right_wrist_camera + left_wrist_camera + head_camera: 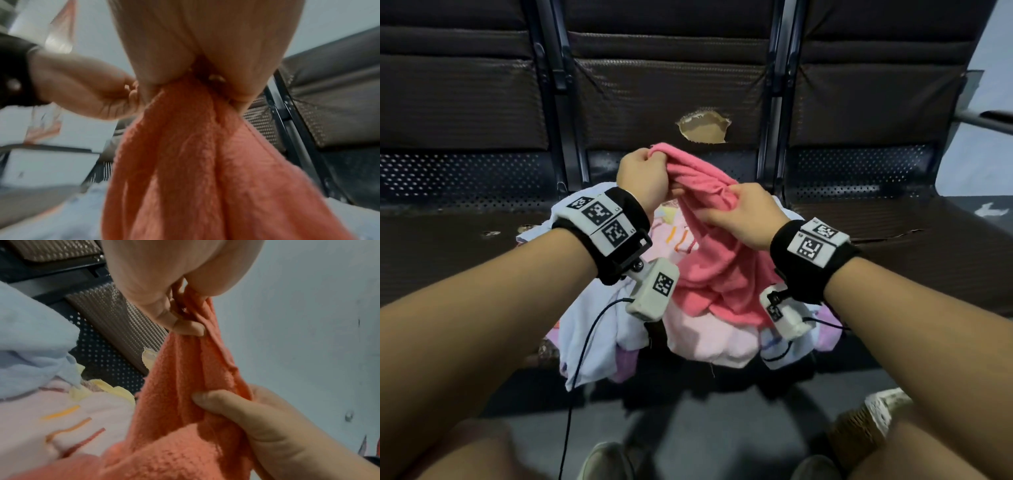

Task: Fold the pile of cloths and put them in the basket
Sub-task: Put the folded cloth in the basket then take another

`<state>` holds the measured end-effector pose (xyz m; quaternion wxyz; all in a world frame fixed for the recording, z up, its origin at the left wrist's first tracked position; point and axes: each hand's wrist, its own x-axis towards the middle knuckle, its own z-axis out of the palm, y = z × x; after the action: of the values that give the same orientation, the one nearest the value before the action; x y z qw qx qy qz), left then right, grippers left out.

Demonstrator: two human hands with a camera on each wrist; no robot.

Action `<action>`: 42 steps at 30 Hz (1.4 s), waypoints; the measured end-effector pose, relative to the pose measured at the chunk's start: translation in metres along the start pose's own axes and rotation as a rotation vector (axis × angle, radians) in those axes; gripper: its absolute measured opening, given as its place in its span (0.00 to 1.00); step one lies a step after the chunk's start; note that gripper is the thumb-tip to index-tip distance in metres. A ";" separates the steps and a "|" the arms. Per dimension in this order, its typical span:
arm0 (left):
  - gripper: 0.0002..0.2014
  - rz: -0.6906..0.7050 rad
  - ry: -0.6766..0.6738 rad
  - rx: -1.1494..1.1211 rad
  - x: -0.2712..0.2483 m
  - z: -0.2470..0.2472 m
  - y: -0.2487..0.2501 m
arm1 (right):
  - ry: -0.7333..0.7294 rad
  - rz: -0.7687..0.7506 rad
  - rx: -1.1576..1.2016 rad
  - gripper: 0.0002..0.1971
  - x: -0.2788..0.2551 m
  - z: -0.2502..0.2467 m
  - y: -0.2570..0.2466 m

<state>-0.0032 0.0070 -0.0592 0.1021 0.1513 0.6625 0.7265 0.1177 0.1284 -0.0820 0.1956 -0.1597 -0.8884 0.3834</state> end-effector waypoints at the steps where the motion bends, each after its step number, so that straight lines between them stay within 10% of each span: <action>1: 0.10 0.022 0.018 0.063 0.002 -0.004 -0.003 | 0.002 -0.020 -0.204 0.10 0.000 -0.001 0.005; 12: 0.15 0.019 0.118 0.205 0.015 -0.029 -0.015 | -0.151 0.067 -0.657 0.09 0.005 -0.023 0.015; 20: 0.18 -0.022 -0.265 0.314 0.014 -0.043 -0.024 | -0.086 0.132 -0.094 0.17 0.003 -0.039 0.034; 28: 0.13 -0.089 0.187 0.189 0.036 -0.070 -0.037 | -0.138 0.098 -0.514 0.09 -0.011 -0.053 0.059; 37: 0.22 0.009 0.133 0.123 0.035 -0.076 -0.028 | -0.264 0.083 -0.679 0.14 -0.006 -0.052 0.062; 42: 0.14 -0.039 -0.093 0.218 0.031 -0.084 -0.042 | -0.026 0.072 -0.565 0.16 -0.005 -0.060 0.070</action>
<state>-0.0637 -0.0565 -0.1043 0.1301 0.1822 0.7348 0.6403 0.1600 0.2092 -0.0979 0.1182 -0.2343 -0.9562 0.1294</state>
